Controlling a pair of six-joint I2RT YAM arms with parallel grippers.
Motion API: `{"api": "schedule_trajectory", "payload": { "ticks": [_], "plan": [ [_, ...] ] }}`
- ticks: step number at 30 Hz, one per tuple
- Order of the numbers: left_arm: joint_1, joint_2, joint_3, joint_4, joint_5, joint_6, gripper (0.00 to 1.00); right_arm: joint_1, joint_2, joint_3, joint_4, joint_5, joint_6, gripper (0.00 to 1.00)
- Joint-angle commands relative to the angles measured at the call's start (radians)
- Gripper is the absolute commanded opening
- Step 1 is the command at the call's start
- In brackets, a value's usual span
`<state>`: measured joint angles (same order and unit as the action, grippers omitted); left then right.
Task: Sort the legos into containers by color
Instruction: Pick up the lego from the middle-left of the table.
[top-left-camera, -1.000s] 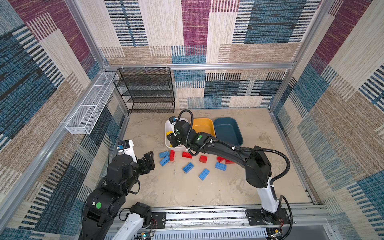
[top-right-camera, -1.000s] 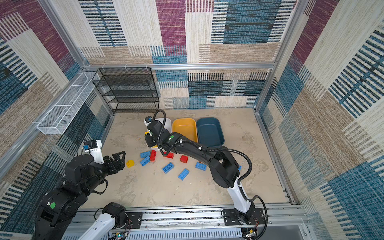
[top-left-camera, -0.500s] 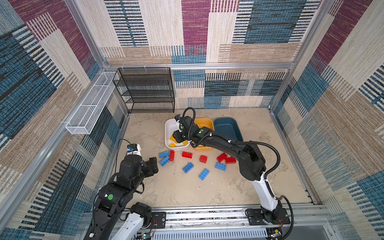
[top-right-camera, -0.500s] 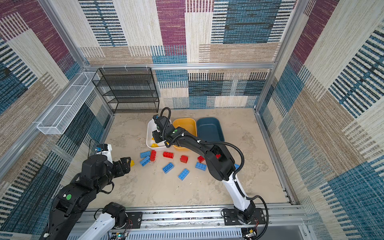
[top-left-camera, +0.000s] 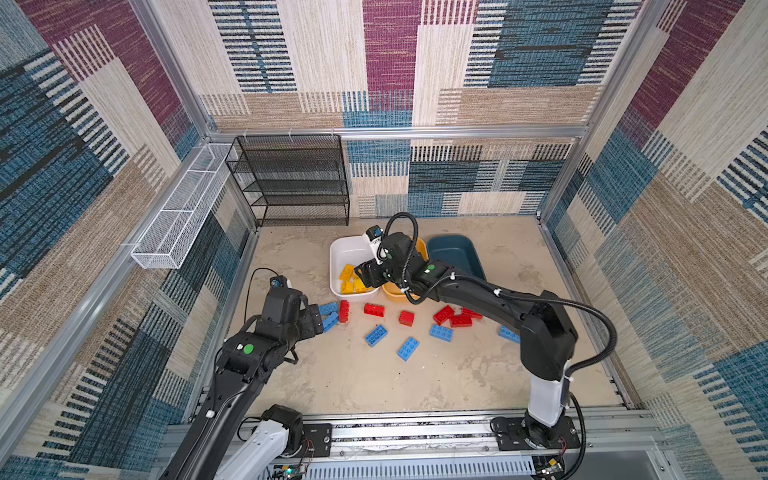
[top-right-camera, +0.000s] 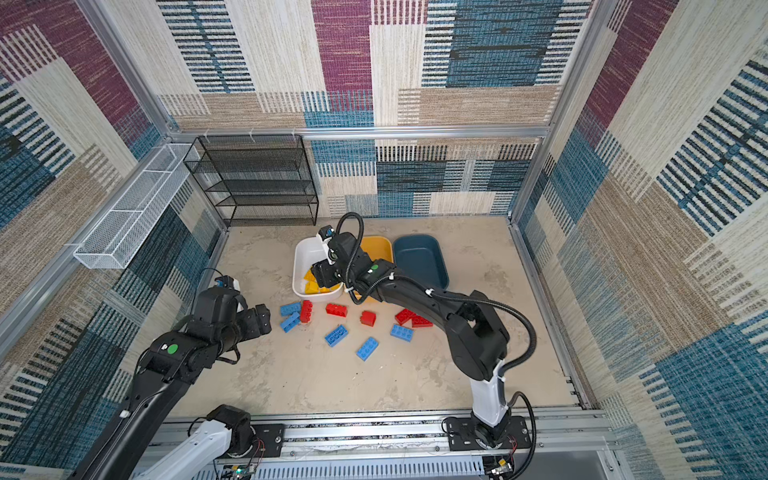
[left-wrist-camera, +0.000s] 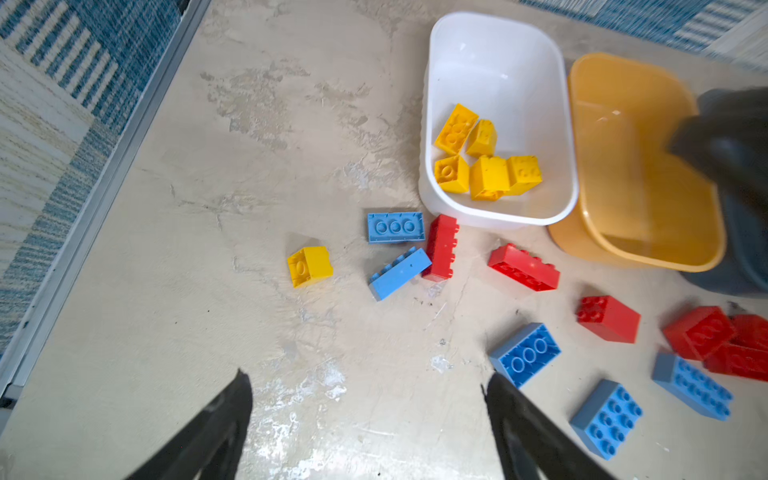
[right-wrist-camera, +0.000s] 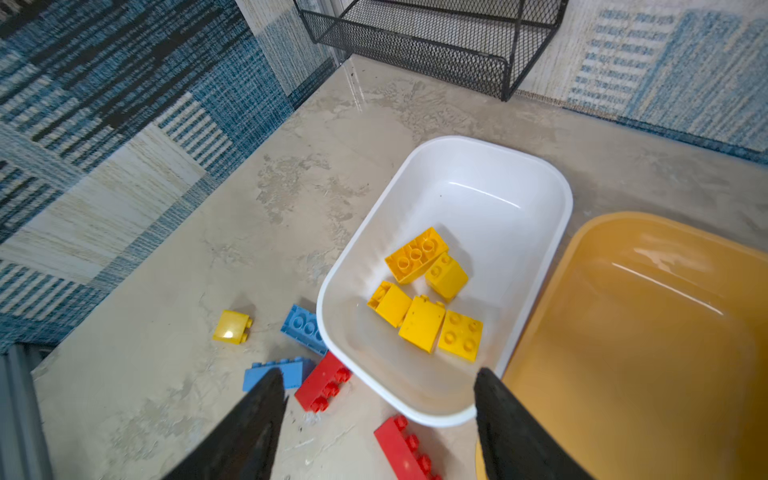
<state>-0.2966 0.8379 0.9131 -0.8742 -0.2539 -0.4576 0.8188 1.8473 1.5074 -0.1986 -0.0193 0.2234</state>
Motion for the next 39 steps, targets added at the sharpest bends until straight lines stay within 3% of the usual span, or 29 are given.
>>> {"api": "schedule_trajectory", "payload": {
  "ticks": [1,7,14,16,26,39],
  "plan": [
    [0.035,0.055,-0.002,0.028,0.013,0.037,0.89,0.000,-0.135,-0.181,0.191,-0.016,0.046,0.75],
    [0.148,0.241,-0.008,0.082,0.094,0.057,0.88,0.000,-0.395,-0.529,0.374,-0.031,0.099,0.73],
    [0.204,0.491,0.056,0.086,0.134,0.092,0.78,-0.001,-0.558,-0.766,0.474,-0.073,0.151,0.68],
    [0.220,0.538,0.062,0.091,0.130,0.095,0.73,0.000,-0.571,-0.799,0.491,-0.081,0.153,0.68],
    [0.249,0.706,0.100,0.085,0.102,0.108,0.73,0.000,-0.557,-0.854,0.551,-0.176,0.171,0.67],
    [0.269,0.860,0.157,0.066,0.080,0.119,0.66,0.000,-0.566,-0.869,0.558,-0.166,0.164,0.67]
  ]
}}
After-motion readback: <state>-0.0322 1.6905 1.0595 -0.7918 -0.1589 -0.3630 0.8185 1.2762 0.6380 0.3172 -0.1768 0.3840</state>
